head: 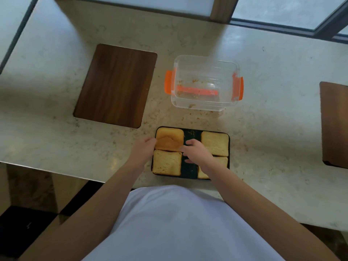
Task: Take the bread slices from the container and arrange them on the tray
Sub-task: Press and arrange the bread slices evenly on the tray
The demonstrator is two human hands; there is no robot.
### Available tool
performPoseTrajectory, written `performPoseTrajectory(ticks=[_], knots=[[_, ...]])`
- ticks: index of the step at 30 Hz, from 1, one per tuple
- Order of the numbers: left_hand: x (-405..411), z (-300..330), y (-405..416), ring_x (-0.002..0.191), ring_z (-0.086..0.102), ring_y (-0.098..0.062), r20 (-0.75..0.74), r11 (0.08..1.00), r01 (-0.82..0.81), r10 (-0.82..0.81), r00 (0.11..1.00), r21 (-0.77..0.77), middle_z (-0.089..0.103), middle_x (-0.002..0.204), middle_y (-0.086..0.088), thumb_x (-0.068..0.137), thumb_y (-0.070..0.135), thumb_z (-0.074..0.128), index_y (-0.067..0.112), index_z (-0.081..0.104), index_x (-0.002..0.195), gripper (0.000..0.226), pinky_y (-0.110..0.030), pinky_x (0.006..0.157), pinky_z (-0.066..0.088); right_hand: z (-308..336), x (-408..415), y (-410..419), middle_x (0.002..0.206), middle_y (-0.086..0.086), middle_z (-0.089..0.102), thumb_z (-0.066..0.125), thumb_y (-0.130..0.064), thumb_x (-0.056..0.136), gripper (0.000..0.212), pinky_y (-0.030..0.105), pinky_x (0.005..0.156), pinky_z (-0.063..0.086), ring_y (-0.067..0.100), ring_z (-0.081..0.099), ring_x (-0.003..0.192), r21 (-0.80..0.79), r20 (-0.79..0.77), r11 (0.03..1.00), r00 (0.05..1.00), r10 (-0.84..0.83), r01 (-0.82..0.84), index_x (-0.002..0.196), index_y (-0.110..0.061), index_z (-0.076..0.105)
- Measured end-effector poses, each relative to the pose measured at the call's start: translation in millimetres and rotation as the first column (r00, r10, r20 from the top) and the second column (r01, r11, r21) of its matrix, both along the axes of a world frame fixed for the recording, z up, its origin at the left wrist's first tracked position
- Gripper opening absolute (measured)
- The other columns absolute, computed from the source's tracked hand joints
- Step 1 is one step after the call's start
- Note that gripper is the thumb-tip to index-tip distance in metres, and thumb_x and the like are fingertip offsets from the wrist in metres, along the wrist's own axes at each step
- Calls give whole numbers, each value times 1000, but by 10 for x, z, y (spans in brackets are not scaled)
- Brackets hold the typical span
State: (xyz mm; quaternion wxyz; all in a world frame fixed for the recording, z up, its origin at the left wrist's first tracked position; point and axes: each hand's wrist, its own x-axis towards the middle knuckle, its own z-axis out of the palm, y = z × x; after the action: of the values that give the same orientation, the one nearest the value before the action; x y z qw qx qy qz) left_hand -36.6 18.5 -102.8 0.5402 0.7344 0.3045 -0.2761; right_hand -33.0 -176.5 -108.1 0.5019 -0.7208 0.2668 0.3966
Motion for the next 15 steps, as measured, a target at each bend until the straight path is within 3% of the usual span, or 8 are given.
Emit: performPoseTrajectory(ticks=[2, 6, 11, 15], knots=[[24, 0, 2, 78, 53, -21, -8, 1000, -20, 20, 1000, 7, 58, 82, -6, 83, 30, 51, 18, 61, 79, 16, -40, 77, 43, -14, 28, 14, 122, 3, 61, 63, -28, 96, 61, 27, 76, 59, 15, 62, 103, 2, -3, 1000, 1000, -2, 2, 151, -14, 42], [62, -6, 14, 74, 44, -20, -6, 998, -63, 64, 998, 21, 49, 76, -5, 83, 27, 52, 19, 52, 75, 11, -38, 72, 37, -8, 53, 6, 127, 3, 60, 63, -28, 96, 56, 26, 76, 57, 16, 61, 108, -8, -6, 1000, 1000, 7, -7, 148, -14, 48], [74, -16, 8, 86, 58, -18, -68, 995, -90, 92, 993, 38, 70, 97, -3, 83, 36, 54, 12, 67, 85, 28, -39, 79, 45, -33, 49, -6, 130, 3, 59, 62, -29, 97, 54, 26, 78, 55, 18, 60, 112, -26, -2, 999, 1000, 24, -24, 147, -14, 49], [102, 15, -63, 96, 61, -21, -87, 997, -68, 72, 994, 42, 71, 103, -4, 77, 45, 54, 12, 70, 92, 39, -42, 85, 47, -18, 32, -14, 114, -1, 64, 60, -29, 96, 53, 34, 87, 59, 13, 62, 99, -50, 29, 998, 999, 41, -39, 146, -13, 50]])
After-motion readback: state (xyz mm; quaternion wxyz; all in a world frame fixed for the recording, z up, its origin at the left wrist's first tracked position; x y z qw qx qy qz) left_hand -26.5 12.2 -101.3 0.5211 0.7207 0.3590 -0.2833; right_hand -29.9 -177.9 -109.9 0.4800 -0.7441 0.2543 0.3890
